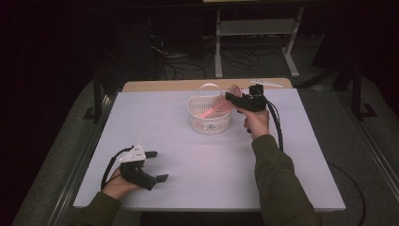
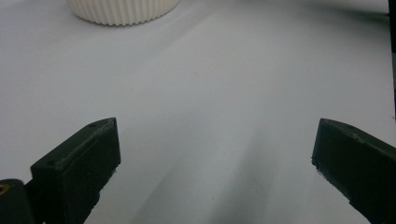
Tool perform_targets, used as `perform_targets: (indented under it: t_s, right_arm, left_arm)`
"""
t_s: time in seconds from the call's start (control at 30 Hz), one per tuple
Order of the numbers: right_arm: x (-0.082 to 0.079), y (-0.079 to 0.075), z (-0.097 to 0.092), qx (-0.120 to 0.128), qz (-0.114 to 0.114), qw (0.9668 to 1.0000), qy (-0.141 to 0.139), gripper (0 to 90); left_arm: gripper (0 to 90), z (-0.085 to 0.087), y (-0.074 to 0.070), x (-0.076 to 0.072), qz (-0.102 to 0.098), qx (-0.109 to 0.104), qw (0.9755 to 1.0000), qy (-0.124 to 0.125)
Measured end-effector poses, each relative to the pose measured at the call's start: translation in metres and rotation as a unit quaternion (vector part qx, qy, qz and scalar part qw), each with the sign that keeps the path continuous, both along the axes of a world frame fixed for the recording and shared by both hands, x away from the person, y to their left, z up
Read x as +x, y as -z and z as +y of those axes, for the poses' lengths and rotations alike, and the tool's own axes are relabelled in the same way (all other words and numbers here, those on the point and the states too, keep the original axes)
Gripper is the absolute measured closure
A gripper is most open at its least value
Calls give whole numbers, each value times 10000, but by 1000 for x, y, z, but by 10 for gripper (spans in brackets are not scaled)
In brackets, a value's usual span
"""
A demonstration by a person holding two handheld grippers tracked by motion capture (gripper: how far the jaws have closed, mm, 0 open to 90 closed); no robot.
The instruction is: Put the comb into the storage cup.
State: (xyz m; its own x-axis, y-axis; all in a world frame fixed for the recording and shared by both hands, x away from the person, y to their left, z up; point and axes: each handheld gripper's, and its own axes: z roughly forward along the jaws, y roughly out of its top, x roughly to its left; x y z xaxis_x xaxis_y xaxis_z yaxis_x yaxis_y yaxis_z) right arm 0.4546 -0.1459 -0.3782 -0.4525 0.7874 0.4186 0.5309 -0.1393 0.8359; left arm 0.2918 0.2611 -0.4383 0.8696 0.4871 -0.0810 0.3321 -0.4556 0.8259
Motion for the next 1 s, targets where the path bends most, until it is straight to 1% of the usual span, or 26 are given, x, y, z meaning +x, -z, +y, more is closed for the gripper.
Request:
perform_targets:
  t_s: [0.13,0.2,0.3,0.33,0.53,0.63,0.73,0.87,1.0]
  right_arm:
    - [-1,-2,-4,93,1,10000,-27,356]
    - [-1,-4,-4,72,-19,9999,-70,313]
    - [-2,-6,-5,-122,-32,9999,-105,255]
    - [-3,-6,-5,-231,-37,9997,-95,236]
    - [-7,-10,-8,-546,-97,9982,-207,154]
    - [-10,-12,-9,-656,-136,9973,-309,136]
    - [-12,-14,-9,-772,-124,9961,-404,114]
    - [-16,-15,-8,-970,-186,9939,-483,81]
    - [-20,-16,-6,-1171,-243,9912,-560,72]
  left_arm:
    - [12,0,0,0,8,-5,10000,-21]
    - [12,0,0,0,8,-8,10000,-37]
    - [12,0,-1,1,10,-20,10000,-51]
    - [12,0,-1,1,6,-20,10000,-48]
    - [12,-2,0,1,14,-5,10000,-40]
    - [12,-1,0,1,15,-7,10000,-45]
    - [12,-1,0,1,26,-12,10000,-50]
    - [11,0,0,1,19,-25,10000,-62]
    - [12,-1,0,0,18,-23,10000,-49]
